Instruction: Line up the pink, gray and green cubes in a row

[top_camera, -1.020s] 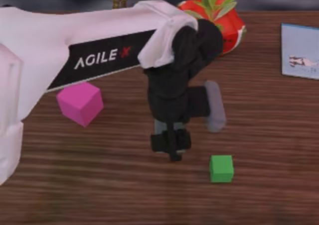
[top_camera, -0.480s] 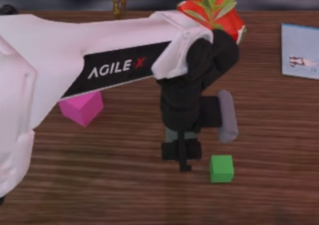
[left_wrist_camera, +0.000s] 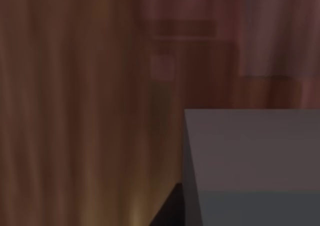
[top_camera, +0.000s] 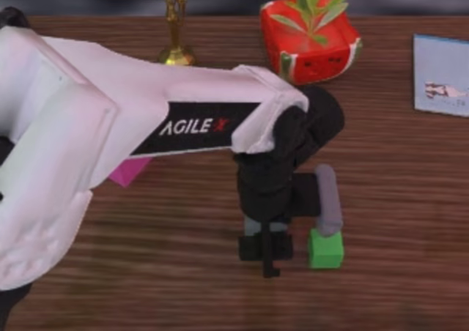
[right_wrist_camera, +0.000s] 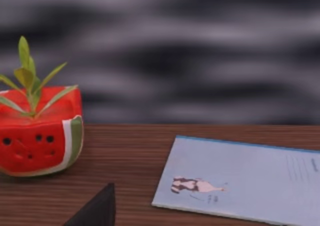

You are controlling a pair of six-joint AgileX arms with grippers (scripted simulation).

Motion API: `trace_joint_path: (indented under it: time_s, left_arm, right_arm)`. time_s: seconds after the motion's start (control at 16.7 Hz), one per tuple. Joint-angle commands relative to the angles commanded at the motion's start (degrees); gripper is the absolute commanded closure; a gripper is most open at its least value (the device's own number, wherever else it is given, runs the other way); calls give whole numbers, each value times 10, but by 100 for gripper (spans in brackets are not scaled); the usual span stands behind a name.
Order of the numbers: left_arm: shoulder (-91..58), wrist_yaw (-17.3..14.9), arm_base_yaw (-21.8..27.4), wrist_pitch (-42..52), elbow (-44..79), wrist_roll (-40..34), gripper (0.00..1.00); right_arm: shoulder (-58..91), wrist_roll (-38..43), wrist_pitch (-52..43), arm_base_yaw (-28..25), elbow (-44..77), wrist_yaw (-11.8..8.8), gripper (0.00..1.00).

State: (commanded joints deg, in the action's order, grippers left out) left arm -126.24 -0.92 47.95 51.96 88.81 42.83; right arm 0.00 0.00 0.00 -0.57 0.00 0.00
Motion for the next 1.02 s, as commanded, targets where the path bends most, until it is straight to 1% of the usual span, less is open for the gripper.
trace_joint_path:
  time_s: [0.12, 0.9, 0.96, 1.02]
  left_arm:
    - [0, 0, 0, 0, 0, 0, 100]
    - [0, 0, 0, 0, 0, 0, 2]
    - [0, 0, 0, 0, 0, 0, 0]
    - [0, 0, 0, 0, 0, 0, 0]
  right_arm:
    - [0, 0, 0, 0, 0, 0, 0]
    - [0, 0, 0, 0, 0, 0, 0]
    - [0, 0, 0, 0, 0, 0, 0]
    - [0, 0, 0, 0, 0, 0, 0]
